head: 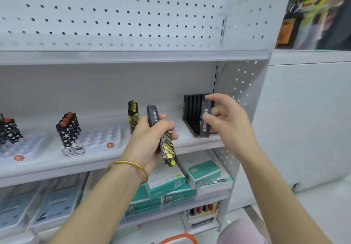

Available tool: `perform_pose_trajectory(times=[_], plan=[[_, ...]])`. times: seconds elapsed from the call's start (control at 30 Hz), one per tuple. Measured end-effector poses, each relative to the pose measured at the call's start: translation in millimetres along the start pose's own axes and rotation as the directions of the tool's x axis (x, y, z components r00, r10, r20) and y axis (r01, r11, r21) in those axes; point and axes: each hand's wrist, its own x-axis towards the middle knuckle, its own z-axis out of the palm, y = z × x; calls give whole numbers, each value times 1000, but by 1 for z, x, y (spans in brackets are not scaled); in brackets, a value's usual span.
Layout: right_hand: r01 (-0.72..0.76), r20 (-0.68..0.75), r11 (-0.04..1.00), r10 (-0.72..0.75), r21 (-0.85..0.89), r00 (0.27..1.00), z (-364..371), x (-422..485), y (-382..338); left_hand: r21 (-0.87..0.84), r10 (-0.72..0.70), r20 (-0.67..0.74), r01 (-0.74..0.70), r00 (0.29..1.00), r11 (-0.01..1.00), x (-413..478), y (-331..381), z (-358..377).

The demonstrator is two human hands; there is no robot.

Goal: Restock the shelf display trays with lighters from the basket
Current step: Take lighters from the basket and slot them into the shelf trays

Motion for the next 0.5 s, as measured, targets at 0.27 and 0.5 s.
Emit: perform_pose_trajectory(times=[0.27, 0.5], plan=[[18, -156, 645, -212, -764, 965, -6, 62, 29, 59, -65, 73, 61, 995, 996, 22, -7, 33], [-82, -189, 593, -121, -801, 975, 2, 77, 53, 92, -88, 111, 78, 990, 993, 28, -10, 34]])
